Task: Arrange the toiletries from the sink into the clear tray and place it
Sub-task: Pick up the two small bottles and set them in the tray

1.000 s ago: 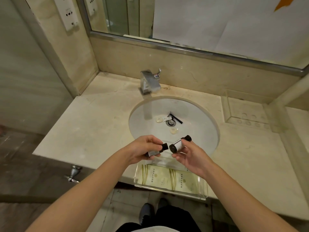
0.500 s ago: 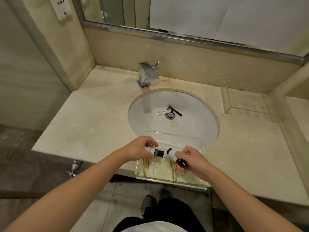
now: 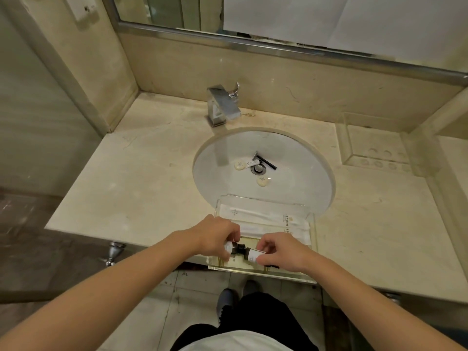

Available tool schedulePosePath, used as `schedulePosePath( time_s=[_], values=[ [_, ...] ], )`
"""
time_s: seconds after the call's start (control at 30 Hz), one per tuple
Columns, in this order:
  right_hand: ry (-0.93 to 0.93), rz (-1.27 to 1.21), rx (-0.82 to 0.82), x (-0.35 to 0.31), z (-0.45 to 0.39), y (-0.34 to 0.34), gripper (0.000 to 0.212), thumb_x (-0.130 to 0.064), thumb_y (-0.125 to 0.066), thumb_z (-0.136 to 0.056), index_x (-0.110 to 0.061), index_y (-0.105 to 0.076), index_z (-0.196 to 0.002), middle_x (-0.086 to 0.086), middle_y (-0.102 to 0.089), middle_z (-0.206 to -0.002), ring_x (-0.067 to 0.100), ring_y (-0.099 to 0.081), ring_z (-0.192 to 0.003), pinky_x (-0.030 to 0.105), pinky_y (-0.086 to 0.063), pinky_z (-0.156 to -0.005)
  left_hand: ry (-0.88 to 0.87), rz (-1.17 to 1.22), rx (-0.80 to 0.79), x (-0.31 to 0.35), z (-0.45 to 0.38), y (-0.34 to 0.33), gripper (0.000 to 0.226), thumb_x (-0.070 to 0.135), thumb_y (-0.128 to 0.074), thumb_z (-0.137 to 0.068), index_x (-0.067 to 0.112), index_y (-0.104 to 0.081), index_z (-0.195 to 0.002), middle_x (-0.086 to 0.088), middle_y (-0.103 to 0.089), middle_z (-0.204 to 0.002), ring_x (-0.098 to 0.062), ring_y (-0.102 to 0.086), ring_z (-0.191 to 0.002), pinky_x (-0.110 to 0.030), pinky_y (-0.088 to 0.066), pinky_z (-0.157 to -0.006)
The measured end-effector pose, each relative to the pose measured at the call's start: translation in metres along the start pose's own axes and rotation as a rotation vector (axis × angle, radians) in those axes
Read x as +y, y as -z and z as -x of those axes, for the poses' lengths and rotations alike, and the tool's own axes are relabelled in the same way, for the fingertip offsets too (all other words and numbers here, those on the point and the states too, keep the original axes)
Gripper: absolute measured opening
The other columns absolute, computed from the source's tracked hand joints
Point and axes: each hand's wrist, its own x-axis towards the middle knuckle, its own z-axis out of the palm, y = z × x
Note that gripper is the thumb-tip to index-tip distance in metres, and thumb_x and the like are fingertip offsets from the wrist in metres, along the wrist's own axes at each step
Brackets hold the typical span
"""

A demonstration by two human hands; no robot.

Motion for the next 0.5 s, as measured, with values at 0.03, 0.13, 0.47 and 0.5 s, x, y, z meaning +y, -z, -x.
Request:
schedulePosePath(
  time_s=[0.03, 0.13, 0.47, 0.5],
  values=[
    [0.008, 0.049, -0.020, -0.0007, -0.0005, -0.0007, 0.026, -0.035, -0.074, -0.073, -0.023, -0.067, -0.094, -0.007, -0.067, -0.089, 0.009, -0.062, -0.079, 0.025, -0.051, -0.074, -0.006, -0.025, -0.014, -0.0001, -0.0005, 0.0003, 0.048, 0.036, -0.080, -0.068, 0.022, -0.060, -0.109, 0.004, -0.065, -0.106, -0.017, -0.057, -0.091, -0.027, -0.036, -0.076],
    [0.055, 0.193, -0.056, -0.0027, 0.0002, -0.0022, 0.029, -0.036, -0.072, -0.076, -0.022, -0.066, -0.100, -0.010, -0.063, -0.092, 0.002, -0.056, -0.076, 0.015, -0.043, -0.065, -0.026, -0.070, -0.056, 0.0001, -0.0018, 0.0010, 0.050, 0.043, -0.081, -0.064, 0.022, -0.060, -0.103, 0.004, -0.066, -0.101, -0.017, -0.057, -0.088, -0.031, -0.040, -0.082],
    [0.108, 0.306, -0.115, 0.0002, -0.0026, 0.0026, 0.018, -0.037, -0.067, -0.079, -0.022, -0.064, -0.089, -0.008, -0.063, -0.088, 0.011, -0.058, -0.079, 0.021, -0.045, -0.066, -0.136, -0.100, -0.067, 0.0059, -0.0052, 0.0012, 0.042, 0.034, -0.080, -0.070, 0.017, -0.060, -0.104, 0.000, -0.064, -0.100, -0.018, -0.054, -0.087, -0.026, -0.036, -0.070],
    [0.103, 0.295, -0.126, 0.0011, -0.0027, 0.0044, 0.014, -0.036, -0.068, -0.079, -0.024, -0.063, -0.086, -0.007, -0.063, -0.087, 0.011, -0.059, -0.079, 0.021, -0.045, -0.067, -0.134, -0.080, -0.076, 0.0072, -0.0048, 0.0005, 0.041, 0.032, -0.079, -0.071, 0.016, -0.059, -0.104, -0.002, -0.063, -0.100, -0.018, -0.052, -0.085, -0.027, -0.036, -0.069]
  ],
)
